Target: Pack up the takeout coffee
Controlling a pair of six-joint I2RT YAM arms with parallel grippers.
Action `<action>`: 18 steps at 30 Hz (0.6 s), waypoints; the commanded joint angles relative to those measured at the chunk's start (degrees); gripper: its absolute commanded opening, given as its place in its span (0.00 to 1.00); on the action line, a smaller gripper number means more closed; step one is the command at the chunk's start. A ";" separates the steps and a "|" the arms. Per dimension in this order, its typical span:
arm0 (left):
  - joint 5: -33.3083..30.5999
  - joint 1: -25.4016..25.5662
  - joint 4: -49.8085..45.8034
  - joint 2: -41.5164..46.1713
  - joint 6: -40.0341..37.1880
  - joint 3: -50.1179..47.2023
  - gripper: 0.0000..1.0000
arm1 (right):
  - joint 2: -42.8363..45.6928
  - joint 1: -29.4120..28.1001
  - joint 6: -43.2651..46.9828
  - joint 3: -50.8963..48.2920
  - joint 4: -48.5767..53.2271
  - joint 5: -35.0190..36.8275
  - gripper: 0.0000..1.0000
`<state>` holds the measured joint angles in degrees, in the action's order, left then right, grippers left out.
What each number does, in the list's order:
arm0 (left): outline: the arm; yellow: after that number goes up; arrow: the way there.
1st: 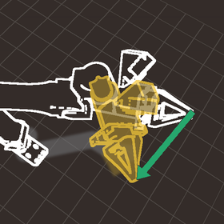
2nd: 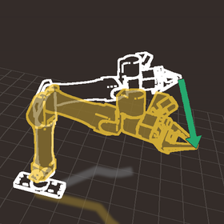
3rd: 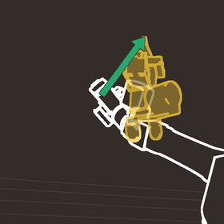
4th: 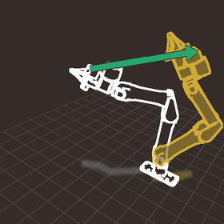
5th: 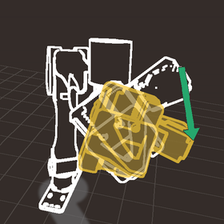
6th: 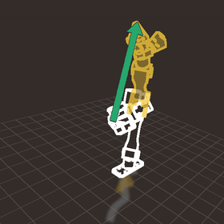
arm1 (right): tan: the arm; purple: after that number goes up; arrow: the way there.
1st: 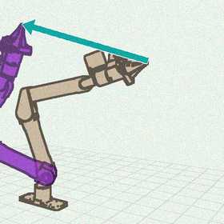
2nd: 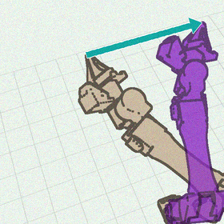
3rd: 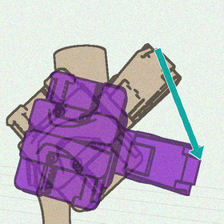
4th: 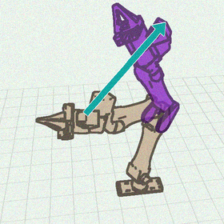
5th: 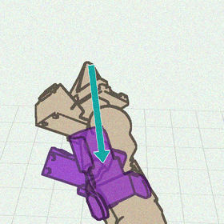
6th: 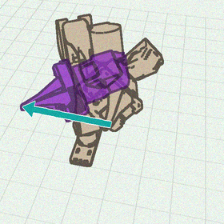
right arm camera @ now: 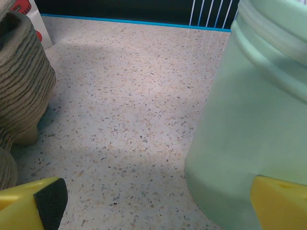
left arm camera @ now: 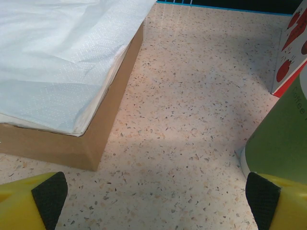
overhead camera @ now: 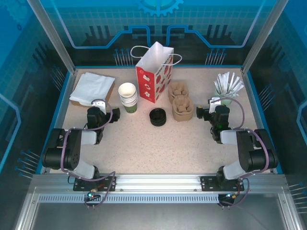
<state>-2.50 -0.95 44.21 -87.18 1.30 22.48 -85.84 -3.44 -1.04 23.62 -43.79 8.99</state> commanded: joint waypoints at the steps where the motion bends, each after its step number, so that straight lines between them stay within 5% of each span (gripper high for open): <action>1: 1.19 0.34 0.54 0.25 -0.88 1.43 0.99 | -0.28 -0.57 -0.46 -0.15 -1.74 0.97 1.00; 18: 0.52 0.34 0.33 0.53 -0.54 1.50 0.99 | -0.29 -0.48 -0.52 -0.02 -1.63 0.97 1.00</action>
<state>-2.50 -0.95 44.21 -87.18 1.32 22.48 -85.84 -3.44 -1.04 23.62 -43.77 8.99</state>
